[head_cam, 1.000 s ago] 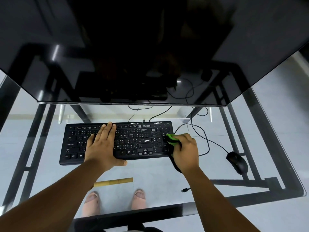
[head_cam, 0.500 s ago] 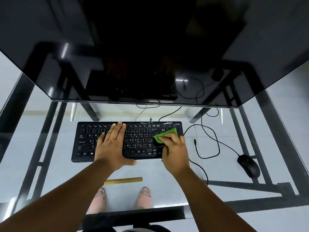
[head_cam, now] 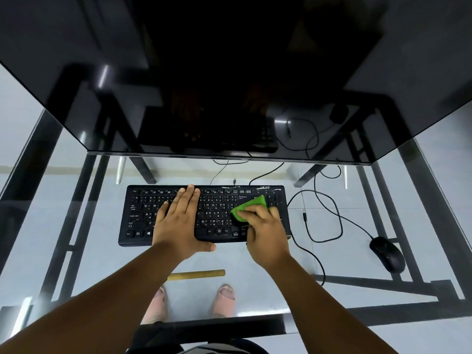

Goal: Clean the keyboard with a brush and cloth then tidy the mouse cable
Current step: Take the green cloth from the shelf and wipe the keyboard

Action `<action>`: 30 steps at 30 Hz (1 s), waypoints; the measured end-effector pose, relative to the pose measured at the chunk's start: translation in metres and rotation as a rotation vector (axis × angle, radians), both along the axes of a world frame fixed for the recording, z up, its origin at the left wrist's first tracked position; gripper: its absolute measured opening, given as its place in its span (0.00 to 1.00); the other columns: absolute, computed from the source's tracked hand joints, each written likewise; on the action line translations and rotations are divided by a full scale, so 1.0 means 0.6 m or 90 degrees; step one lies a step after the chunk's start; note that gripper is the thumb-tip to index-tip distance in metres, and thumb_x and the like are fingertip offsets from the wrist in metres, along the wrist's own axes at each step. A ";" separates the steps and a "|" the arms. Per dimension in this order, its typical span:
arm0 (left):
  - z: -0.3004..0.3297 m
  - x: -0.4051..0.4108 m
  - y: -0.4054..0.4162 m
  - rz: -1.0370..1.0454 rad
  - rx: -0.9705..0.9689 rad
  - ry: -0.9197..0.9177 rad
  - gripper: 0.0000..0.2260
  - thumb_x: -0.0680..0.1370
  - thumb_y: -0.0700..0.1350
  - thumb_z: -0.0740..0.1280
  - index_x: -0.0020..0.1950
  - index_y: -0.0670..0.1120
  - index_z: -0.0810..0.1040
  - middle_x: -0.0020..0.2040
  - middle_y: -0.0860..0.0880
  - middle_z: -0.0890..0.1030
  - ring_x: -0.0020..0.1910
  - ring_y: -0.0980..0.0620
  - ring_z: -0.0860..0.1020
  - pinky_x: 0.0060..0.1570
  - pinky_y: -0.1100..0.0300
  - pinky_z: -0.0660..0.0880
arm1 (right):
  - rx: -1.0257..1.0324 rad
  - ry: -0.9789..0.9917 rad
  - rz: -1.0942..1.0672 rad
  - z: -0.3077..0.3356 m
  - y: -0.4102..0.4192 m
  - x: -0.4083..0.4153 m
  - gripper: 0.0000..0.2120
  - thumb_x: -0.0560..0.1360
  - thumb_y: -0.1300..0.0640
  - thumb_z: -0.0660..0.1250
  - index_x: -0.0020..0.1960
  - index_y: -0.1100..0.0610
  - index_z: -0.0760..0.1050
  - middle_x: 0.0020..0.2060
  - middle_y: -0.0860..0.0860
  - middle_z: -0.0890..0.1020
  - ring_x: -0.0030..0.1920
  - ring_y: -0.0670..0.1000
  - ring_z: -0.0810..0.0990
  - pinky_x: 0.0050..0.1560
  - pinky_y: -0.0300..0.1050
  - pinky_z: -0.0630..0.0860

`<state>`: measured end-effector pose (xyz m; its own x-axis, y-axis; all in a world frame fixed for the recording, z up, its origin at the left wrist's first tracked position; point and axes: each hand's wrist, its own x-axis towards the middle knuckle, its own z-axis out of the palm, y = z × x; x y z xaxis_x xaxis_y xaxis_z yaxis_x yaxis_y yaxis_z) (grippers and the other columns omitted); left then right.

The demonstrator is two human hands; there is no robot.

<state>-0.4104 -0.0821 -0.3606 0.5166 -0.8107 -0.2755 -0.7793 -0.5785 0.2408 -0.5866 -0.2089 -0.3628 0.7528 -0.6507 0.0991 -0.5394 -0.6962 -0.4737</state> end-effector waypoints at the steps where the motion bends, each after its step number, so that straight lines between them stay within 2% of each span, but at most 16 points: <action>1: 0.000 0.000 0.000 -0.002 0.003 -0.001 0.61 0.59 0.75 0.67 0.78 0.50 0.36 0.78 0.55 0.36 0.77 0.55 0.37 0.75 0.51 0.42 | 0.002 0.000 0.025 0.001 -0.005 -0.005 0.24 0.68 0.69 0.61 0.58 0.51 0.82 0.53 0.45 0.80 0.48 0.51 0.69 0.47 0.41 0.75; 3: 0.000 0.001 0.001 -0.007 0.007 -0.003 0.61 0.60 0.75 0.67 0.78 0.50 0.35 0.78 0.55 0.35 0.77 0.55 0.37 0.76 0.50 0.42 | -0.002 0.006 0.036 0.001 -0.021 -0.017 0.22 0.68 0.68 0.60 0.55 0.51 0.83 0.51 0.44 0.80 0.47 0.52 0.70 0.45 0.45 0.76; 5: 0.000 0.002 0.002 -0.013 0.008 -0.003 0.61 0.60 0.75 0.66 0.78 0.50 0.34 0.78 0.55 0.34 0.77 0.55 0.37 0.76 0.50 0.42 | -0.009 0.001 -0.018 -0.001 -0.036 -0.026 0.21 0.68 0.66 0.58 0.52 0.52 0.84 0.48 0.45 0.80 0.46 0.53 0.71 0.43 0.46 0.77; 8: 0.000 0.002 0.002 -0.018 0.012 -0.008 0.61 0.61 0.75 0.66 0.78 0.50 0.34 0.78 0.55 0.34 0.77 0.54 0.36 0.75 0.50 0.42 | 0.007 -0.038 -0.116 0.002 -0.034 -0.020 0.22 0.68 0.66 0.57 0.54 0.52 0.83 0.49 0.46 0.79 0.47 0.53 0.71 0.47 0.43 0.74; 11: 0.000 0.002 0.002 -0.021 0.009 -0.011 0.60 0.61 0.75 0.65 0.78 0.50 0.35 0.78 0.54 0.34 0.77 0.54 0.36 0.75 0.50 0.42 | 0.010 -0.017 -0.075 0.007 -0.011 -0.001 0.25 0.69 0.68 0.60 0.58 0.48 0.81 0.51 0.45 0.77 0.49 0.52 0.70 0.46 0.42 0.74; 14: 0.000 0.004 0.003 -0.025 0.014 -0.012 0.60 0.61 0.75 0.65 0.78 0.50 0.35 0.78 0.54 0.34 0.77 0.54 0.36 0.75 0.50 0.42 | 0.002 0.048 -0.058 0.009 0.003 0.010 0.27 0.69 0.68 0.62 0.60 0.45 0.80 0.52 0.45 0.75 0.49 0.51 0.68 0.45 0.46 0.77; 19: -0.002 0.005 0.005 -0.031 0.018 -0.013 0.60 0.61 0.76 0.64 0.78 0.50 0.34 0.78 0.54 0.34 0.77 0.54 0.36 0.76 0.49 0.42 | -0.037 0.090 0.011 0.019 -0.012 0.001 0.24 0.68 0.69 0.62 0.55 0.45 0.81 0.50 0.44 0.75 0.47 0.51 0.68 0.44 0.47 0.76; 30: -0.003 0.006 0.005 -0.035 0.017 -0.012 0.59 0.62 0.76 0.64 0.78 0.50 0.34 0.78 0.54 0.34 0.77 0.54 0.36 0.76 0.49 0.42 | -0.038 0.109 -0.009 0.023 -0.019 0.007 0.27 0.68 0.71 0.61 0.55 0.44 0.81 0.51 0.42 0.74 0.47 0.50 0.66 0.46 0.45 0.75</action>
<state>-0.4067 -0.0788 -0.3621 0.4762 -0.8308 -0.2881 -0.8147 -0.5401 0.2110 -0.5827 -0.2201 -0.3492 0.7531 -0.6579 0.0091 -0.6182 -0.7123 -0.3323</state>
